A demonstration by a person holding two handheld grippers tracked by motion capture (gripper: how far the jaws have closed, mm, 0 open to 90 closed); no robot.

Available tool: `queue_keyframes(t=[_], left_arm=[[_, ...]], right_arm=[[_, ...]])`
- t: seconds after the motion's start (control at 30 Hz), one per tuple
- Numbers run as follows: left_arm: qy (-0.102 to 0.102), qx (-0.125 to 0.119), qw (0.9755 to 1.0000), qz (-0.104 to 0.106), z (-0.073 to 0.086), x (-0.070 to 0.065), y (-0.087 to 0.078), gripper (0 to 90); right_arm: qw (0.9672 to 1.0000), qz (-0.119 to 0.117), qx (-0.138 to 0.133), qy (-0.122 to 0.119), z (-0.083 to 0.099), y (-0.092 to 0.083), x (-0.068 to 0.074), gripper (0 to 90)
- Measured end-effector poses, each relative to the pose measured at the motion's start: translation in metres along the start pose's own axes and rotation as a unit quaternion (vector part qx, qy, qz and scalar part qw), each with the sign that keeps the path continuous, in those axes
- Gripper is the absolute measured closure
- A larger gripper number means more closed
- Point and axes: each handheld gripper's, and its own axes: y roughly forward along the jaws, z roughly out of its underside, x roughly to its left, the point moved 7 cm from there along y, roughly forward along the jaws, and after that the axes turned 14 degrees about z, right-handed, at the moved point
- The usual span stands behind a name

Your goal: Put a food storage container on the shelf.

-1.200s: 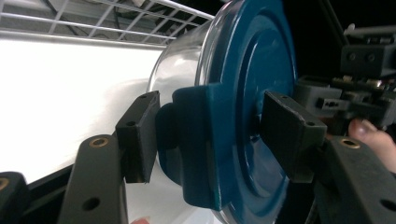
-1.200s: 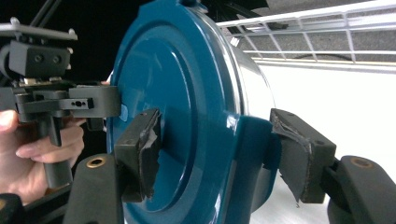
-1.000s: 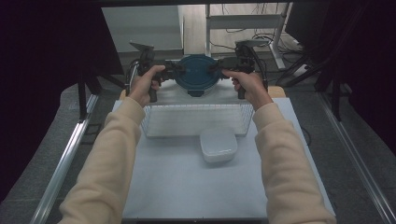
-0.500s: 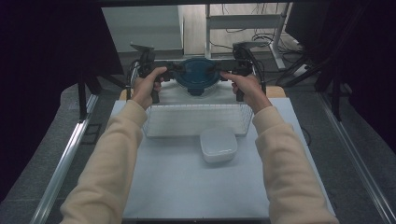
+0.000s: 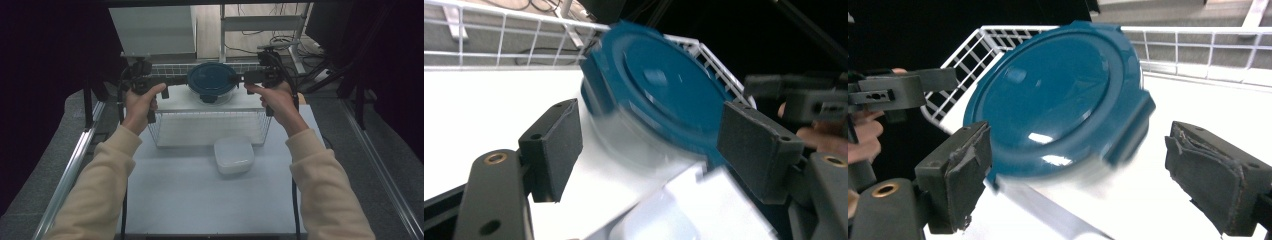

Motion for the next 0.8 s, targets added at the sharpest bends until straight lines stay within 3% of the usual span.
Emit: queue_keyframes(t=[0.2,0.33,0.4,0.7,0.8], left_arm=[[0.037,0.012,0.9992,0.007,0.038,-0.019,-0.024,26.2],[0.067,0.034,0.9972,0.004,0.072,-0.030,-0.037,26.5],[0.076,0.043,0.9962,0.000,0.088,-0.033,-0.042,26.5],[0.093,0.064,0.9933,-0.025,0.148,-0.038,-0.061,26.4],[0.098,0.078,0.9914,-0.039,0.167,-0.035,-0.062,26.3]], right_arm=[[0.9987,-0.021,-0.027,-0.038,0.040,-0.027,-0.002,15.5],[0.9967,-0.013,-0.048,-0.064,0.067,-0.041,-0.005,16.7],[0.9961,-0.022,-0.052,-0.068,0.082,-0.047,-0.003,16.8],[0.9942,-0.036,-0.052,-0.087,0.152,-0.059,-0.001,18.3],[0.9942,-0.023,-0.046,-0.095,0.173,-0.058,-0.003,18.5]])
